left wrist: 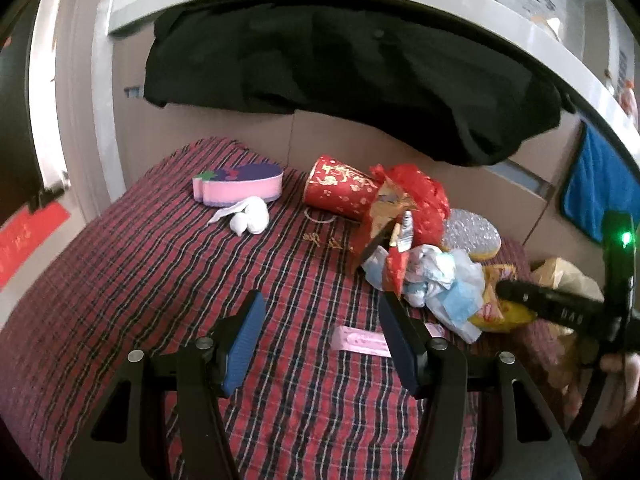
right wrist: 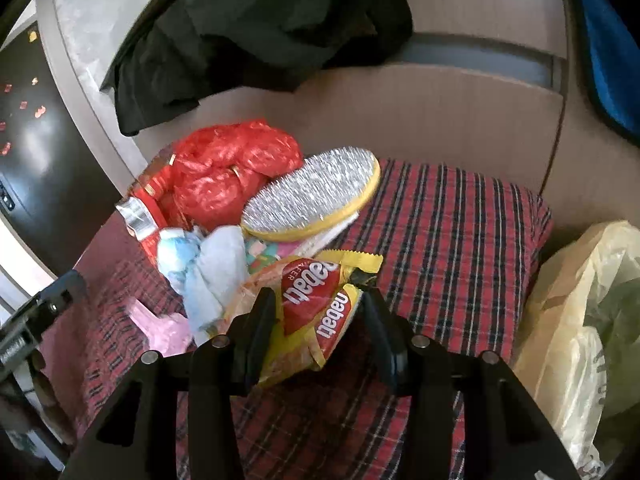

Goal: Collect trash
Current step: 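Return both open tools to the trash pile on the bed, then grasp a gold foil wrapper with the left tool while the right tool grasps a yellow snack bag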

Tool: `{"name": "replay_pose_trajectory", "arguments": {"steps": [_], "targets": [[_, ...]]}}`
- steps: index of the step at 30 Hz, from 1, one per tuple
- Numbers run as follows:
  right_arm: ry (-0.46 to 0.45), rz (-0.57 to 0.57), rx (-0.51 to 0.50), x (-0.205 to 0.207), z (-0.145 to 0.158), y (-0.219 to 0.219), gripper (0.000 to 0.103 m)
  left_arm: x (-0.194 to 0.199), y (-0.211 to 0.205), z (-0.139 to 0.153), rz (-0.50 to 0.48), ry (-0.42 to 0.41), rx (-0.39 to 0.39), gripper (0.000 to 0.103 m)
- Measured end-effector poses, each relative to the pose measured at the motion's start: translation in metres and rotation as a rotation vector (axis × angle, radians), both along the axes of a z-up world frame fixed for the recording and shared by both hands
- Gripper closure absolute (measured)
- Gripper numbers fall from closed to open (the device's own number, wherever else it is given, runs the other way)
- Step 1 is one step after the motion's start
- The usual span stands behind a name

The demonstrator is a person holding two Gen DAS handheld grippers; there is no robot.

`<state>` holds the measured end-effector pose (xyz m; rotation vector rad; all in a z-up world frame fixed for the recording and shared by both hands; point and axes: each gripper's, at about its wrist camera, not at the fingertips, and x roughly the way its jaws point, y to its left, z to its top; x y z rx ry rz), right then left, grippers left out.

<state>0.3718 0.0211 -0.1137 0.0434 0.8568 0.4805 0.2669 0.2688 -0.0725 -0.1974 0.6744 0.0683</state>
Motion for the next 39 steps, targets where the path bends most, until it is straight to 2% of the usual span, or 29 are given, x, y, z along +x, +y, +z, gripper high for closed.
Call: {"name": "replay_pose_trajectory", "arguments": {"steps": [3, 7, 11, 13, 16, 18, 20, 24, 29, 34, 37, 39], "targets": [[-0.053, 0.01, 0.014, -0.005, 0.008, 0.006, 0.059, -0.003, -0.007, 0.003, -0.006, -0.008, 0.016, 0.043], [-0.035, 0.019, -0.052, 0.001, 0.001, 0.018, 0.056, -0.004, -0.014, 0.007, -0.019, -0.017, 0.024, 0.043], [-0.026, 0.016, -0.074, 0.007, -0.006, 0.021, 0.055, -0.003, -0.018, 0.009, -0.027, -0.016, 0.017, 0.043], [-0.012, 0.014, -0.052, 0.01, -0.008, 0.018, 0.056, -0.003, -0.019, 0.01, -0.028, -0.014, 0.019, 0.043], [-0.003, 0.0, -0.018, 0.014, -0.007, 0.009, 0.071, -0.003, -0.02, 0.01, -0.025, -0.01, 0.017, 0.043], [-0.02, -0.001, -0.023, 0.012, -0.004, 0.002, 0.088, -0.003, -0.02, 0.009, -0.024, -0.005, 0.015, 0.043], [-0.03, 0.007, 0.0, 0.008, 0.0, -0.008, 0.094, -0.002, -0.02, 0.008, -0.025, 0.003, 0.01, 0.043], [-0.056, 0.028, 0.018, -0.002, 0.01, -0.024, 0.097, 0.001, -0.017, 0.003, -0.04, 0.023, -0.046, 0.043], [-0.124, 0.046, 0.006, -0.024, 0.024, -0.038, 0.098, 0.001, -0.011, -0.011, -0.087, 0.07, -0.153, 0.043], [-0.159, 0.046, -0.003, -0.032, 0.029, -0.041, 0.098, 0.002, -0.019, -0.021, -0.127, 0.127, -0.185, 0.043], [-0.156, 0.044, -0.007, -0.033, 0.025, -0.045, 0.098, 0.011, -0.02, -0.017, -0.115, 0.111, -0.213, 0.043], [-0.144, 0.042, 0.0, -0.034, 0.021, -0.048, 0.098, 0.022, -0.021, -0.007, -0.099, 0.071, -0.2, 0.043]]}}
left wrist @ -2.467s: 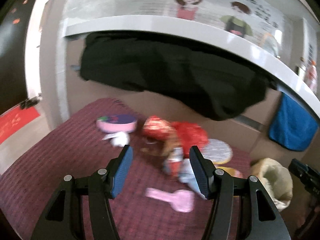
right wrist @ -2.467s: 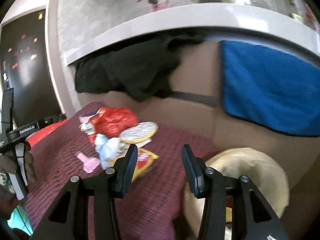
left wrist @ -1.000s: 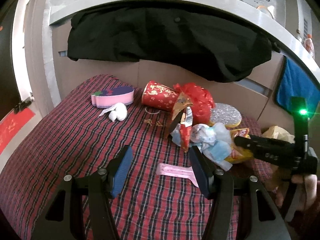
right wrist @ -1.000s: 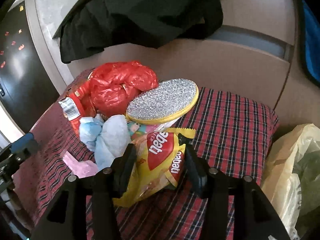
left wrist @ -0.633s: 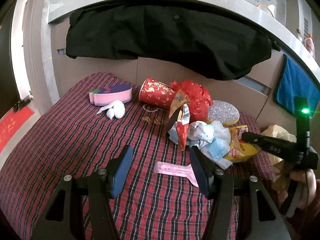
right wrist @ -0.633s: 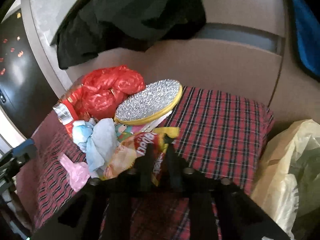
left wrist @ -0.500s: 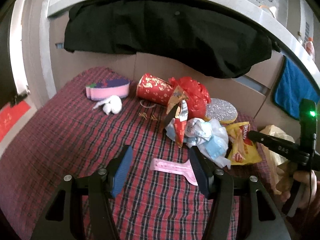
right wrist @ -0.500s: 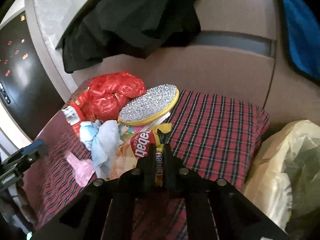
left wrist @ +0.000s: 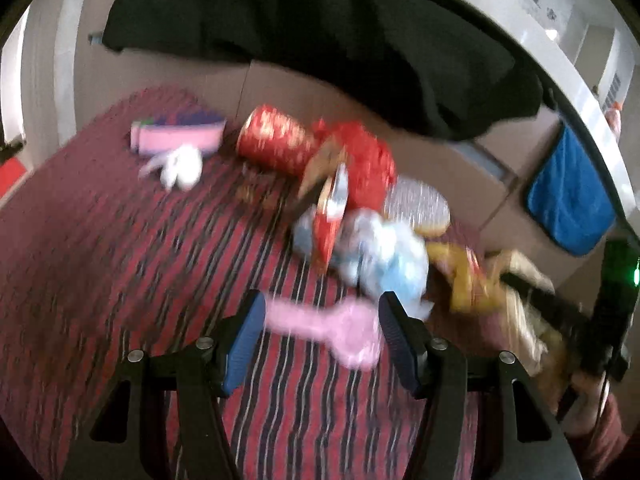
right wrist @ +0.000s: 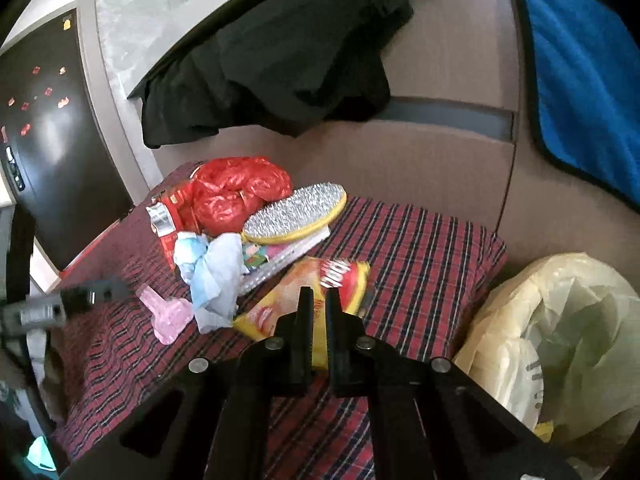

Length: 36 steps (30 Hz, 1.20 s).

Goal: Collect trash
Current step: 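Grasp a gold foil wrapper with the left tool while the right tool grasps a yellow snack bag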

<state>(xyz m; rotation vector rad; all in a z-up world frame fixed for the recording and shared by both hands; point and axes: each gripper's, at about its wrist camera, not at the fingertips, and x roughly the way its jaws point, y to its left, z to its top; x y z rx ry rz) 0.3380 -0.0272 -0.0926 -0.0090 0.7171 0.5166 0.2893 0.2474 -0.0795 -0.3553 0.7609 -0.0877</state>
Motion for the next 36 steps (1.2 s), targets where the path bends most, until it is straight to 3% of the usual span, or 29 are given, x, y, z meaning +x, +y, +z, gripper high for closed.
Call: {"name": "replay_pose_trajectory", "arguments": {"steps": [2, 5, 7, 8, 9, 10, 11, 13, 17, 23, 30, 36], "targets": [[0.014, 0.0, 0.01, 0.001, -0.004, -0.001, 0.098, 0.017, -0.004, 0.01, 0.024, -0.039, 0.034, 0.043], [0.007, 0.0, 0.015, -0.003, -0.006, -0.002, 0.097, 0.044, -0.003, 0.014, 0.049, -0.028, 0.025, 0.043], [-0.003, 0.0, 0.014, -0.006, -0.005, -0.003, 0.087, 0.061, -0.002, 0.012, 0.066, -0.011, 0.026, 0.043], [-0.005, -0.003, 0.009, -0.006, -0.005, -0.003, 0.073, 0.07, -0.003, 0.009, 0.077, 0.005, 0.035, 0.043], [-0.008, -0.003, 0.011, -0.006, -0.005, -0.004, 0.065, 0.076, -0.003, 0.007, 0.085, 0.016, 0.039, 0.044], [-0.014, 0.0, 0.02, -0.007, -0.004, -0.005, 0.065, 0.082, -0.003, 0.003, 0.093, 0.031, 0.038, 0.045], [-0.016, 0.002, 0.027, -0.007, -0.003, -0.006, 0.065, 0.086, -0.003, 0.001, 0.092, 0.042, 0.034, 0.048], [-0.014, -0.003, 0.033, -0.004, -0.002, -0.005, 0.064, 0.091, -0.003, -0.005, 0.093, 0.074, 0.018, 0.076], [0.056, -0.008, 0.03, 0.02, -0.013, 0.003, 0.064, 0.077, 0.003, -0.003, 0.103, 0.058, 0.018, 0.082], [0.147, -0.011, 0.006, 0.046, -0.03, 0.033, 0.059, 0.028, 0.011, 0.02, 0.114, -0.019, 0.092, 0.087], [0.08, 0.031, -0.16, 0.042, -0.032, 0.077, 0.057, 0.006, 0.013, 0.015, 0.102, -0.001, 0.064, 0.087], [0.116, 0.055, -0.17, 0.051, -0.035, 0.087, 0.057, 0.002, 0.014, 0.004, 0.109, 0.02, 0.027, 0.087]]}}
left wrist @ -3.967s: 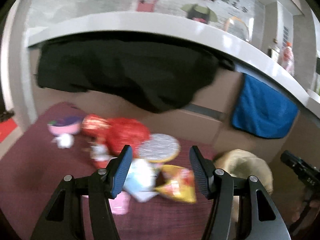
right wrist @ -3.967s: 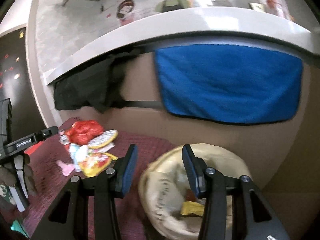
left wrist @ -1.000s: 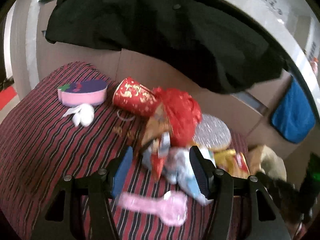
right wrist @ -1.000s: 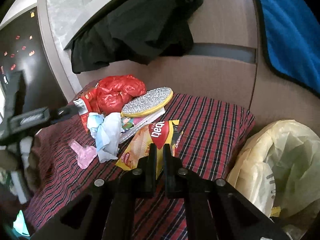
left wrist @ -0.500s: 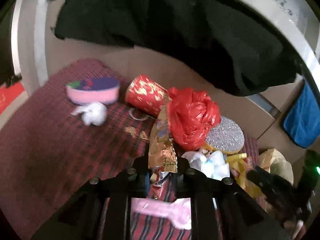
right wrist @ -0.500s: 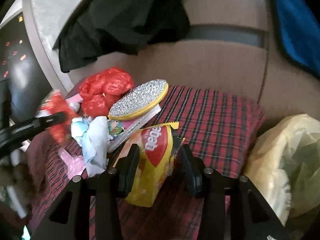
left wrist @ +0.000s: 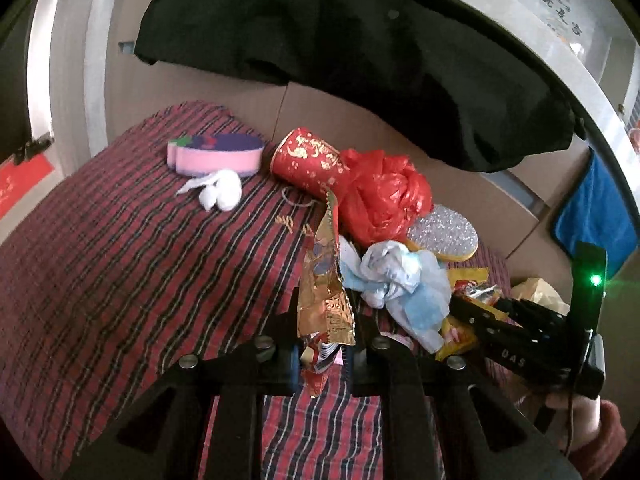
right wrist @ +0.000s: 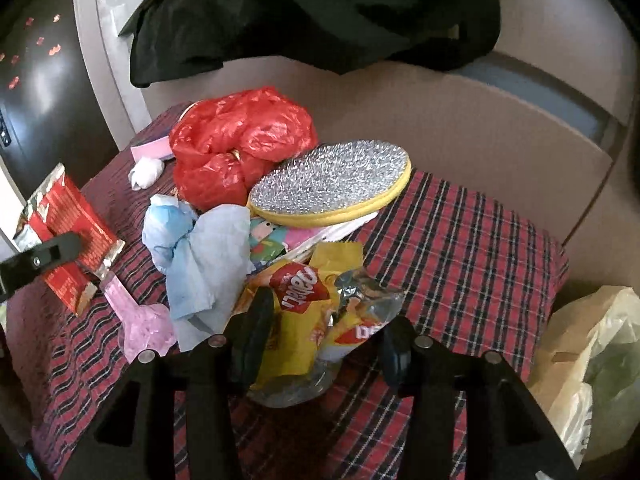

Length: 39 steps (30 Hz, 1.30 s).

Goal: Collect trash
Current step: 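Grasp a gold foil wrapper with the left tool while the right tool grasps a yellow snack bag, then open the left tool over the bin while the right tool releases the yellow snack bag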

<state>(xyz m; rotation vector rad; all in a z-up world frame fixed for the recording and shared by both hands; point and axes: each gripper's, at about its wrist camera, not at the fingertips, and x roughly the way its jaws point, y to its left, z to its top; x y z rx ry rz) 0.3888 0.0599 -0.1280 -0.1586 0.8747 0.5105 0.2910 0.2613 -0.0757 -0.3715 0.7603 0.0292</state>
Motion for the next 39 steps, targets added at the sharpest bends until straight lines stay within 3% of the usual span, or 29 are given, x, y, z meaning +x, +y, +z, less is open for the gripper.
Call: {"name": "replay_pose_trajectory", "arguments": {"steps": [4, 7, 11, 15, 24, 32, 39], "targets": [[0.051, 0.0, 0.074, 0.006, -0.005, -0.01, 0.058, -0.002, 0.001, -0.002, 0.002, 0.003, -0.002, 0.087], [0.067, 0.016, 0.163, 0.001, -0.004, -0.022, 0.076, -0.004, 0.003, -0.002, 0.007, 0.003, -0.004, 0.087], [-0.034, 0.061, 0.173, -0.024, 0.015, -0.028, 0.091, -0.009, 0.001, 0.003, 0.01, -0.013, 0.016, 0.087], [-0.13, 0.087, 0.169, -0.048, 0.042, -0.032, 0.093, -0.02, -0.011, 0.015, 0.001, -0.049, 0.053, 0.087], [-0.247, 0.081, 0.141, -0.081, 0.082, -0.055, 0.093, -0.041, -0.052, 0.055, 0.009, -0.146, 0.154, 0.087], [-0.378, -0.004, 0.113, -0.11, 0.125, -0.115, 0.093, -0.037, -0.119, 0.088, -0.101, -0.223, 0.143, 0.087], [-0.455, -0.12, 0.09, -0.129, 0.144, -0.178, 0.093, -0.025, -0.195, 0.096, -0.234, -0.241, 0.128, 0.087]]}}
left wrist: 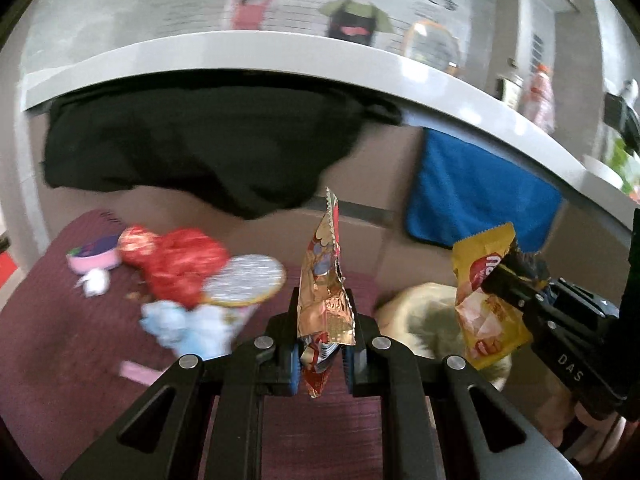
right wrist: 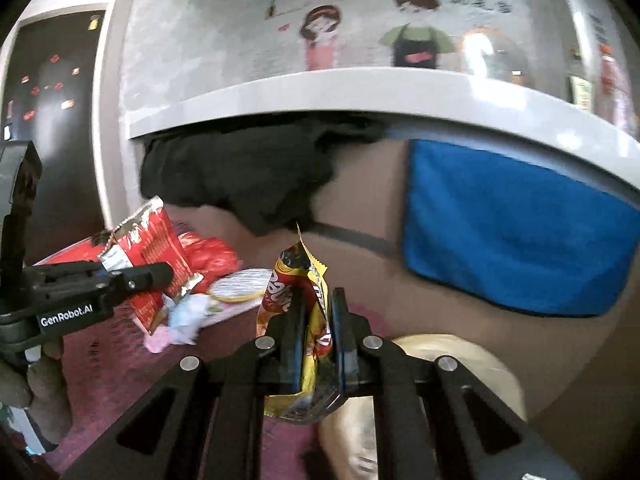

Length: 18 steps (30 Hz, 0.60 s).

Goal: Collect trash
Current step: 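Open the left tool over the bin while the right tool releases the yellow snack bag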

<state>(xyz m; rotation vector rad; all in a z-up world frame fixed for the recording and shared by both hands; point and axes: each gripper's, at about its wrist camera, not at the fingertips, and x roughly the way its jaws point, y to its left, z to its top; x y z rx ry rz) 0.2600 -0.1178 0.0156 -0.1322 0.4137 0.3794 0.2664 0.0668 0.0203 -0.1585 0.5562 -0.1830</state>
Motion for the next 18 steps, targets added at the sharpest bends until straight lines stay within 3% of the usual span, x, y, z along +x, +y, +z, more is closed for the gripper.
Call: {"name": "replay_pose_trajectory", "arguments": {"steps": [11, 18], "targets": [[-0.004, -0.169, 0.023, 0.001, -0.01, -0.097, 0.092, 0.021, -0.109, -0.014, -0.067, -0.008, 0.062, 0.087], [0.009, -0.224, 0.035, 0.005, -0.02, -0.132, 0.092, 0.028, -0.146, -0.028, -0.092, -0.014, 0.088, 0.087]]}}
